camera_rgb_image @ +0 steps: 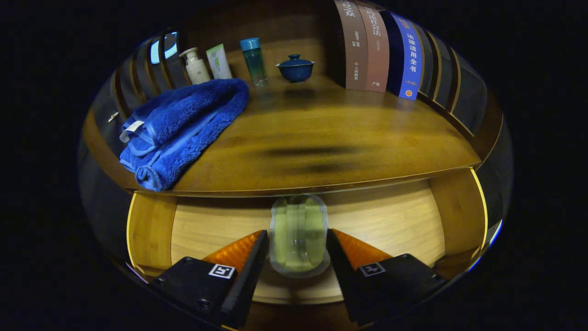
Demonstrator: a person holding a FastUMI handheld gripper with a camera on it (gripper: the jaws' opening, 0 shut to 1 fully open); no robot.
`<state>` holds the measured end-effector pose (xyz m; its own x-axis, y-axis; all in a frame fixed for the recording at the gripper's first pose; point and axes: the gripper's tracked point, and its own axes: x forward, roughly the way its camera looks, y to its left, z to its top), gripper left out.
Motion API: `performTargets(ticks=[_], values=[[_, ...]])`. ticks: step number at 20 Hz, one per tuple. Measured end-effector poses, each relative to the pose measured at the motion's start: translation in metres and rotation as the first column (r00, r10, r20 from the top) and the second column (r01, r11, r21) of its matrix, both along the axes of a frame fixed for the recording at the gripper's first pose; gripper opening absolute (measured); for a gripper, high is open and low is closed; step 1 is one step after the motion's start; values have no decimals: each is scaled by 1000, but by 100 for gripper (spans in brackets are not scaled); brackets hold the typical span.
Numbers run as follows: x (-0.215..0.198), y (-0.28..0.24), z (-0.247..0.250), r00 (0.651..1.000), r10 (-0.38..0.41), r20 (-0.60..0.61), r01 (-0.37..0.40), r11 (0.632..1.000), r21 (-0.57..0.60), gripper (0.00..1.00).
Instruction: Pull open the drawer, take out the items inside it, and place them on the countertop above the cabinet.
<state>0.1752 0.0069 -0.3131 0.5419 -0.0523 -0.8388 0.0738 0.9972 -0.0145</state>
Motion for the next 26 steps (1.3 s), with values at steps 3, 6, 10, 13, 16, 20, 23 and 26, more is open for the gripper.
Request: performTargets(ticks=[3,6,10,13,16,20,23,26], values=[[0,-1,-13,1000,17,-16,-17,999,-36,41],[1,1,-9,999,35,13,-35,999,-29,29],[-12,0,-4,999,35,7,-34,999,-33,16],[-30,1,10,999,45,18,-44,999,-26,16],[-47,3,38,996,46,74,-45,999,-16,16],[-45,8,98,977,47,206,-48,999,0,16],[-20,14,139,957,48,285,-57,998,21,16],[14,10,165,942,51,332,-62,998,24,16]])
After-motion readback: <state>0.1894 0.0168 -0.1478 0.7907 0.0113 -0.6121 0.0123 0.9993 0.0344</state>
